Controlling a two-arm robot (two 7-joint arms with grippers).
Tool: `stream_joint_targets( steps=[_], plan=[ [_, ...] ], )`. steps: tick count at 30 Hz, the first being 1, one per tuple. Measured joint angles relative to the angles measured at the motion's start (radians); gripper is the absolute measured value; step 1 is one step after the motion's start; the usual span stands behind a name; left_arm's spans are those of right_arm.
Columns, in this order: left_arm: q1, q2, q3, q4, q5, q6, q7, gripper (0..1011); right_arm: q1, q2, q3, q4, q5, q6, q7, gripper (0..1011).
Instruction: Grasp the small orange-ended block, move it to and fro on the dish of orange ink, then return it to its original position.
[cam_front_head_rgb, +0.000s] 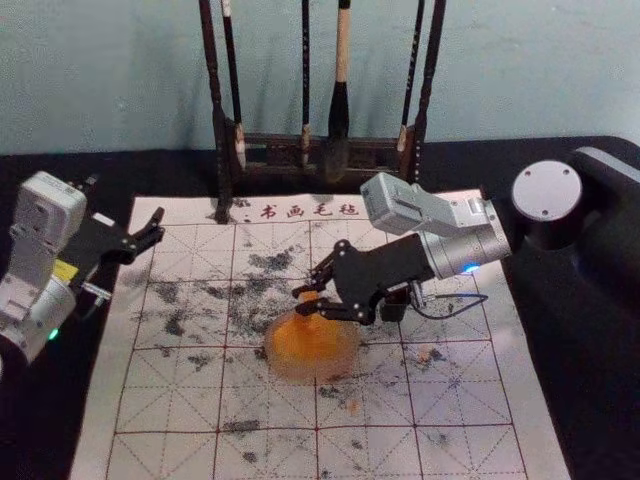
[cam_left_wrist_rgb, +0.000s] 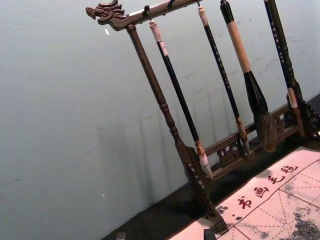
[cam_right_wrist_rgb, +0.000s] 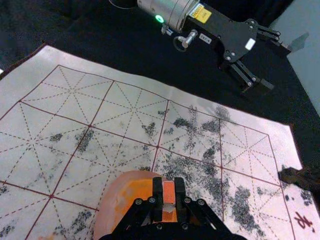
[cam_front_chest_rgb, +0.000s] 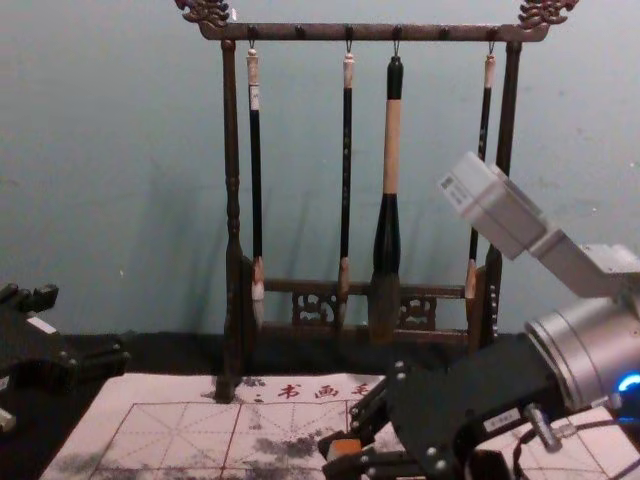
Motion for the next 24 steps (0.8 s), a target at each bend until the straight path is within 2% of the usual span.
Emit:
stream_joint_targets(
  steps=[24],
  plan=[
    [0.0,0.0,0.0,0.0,0.0,0.0,0.0,1002,-0.042,0.075,0.015,-0.101,-0.002,0.042,-0.018,137]
  ],
)
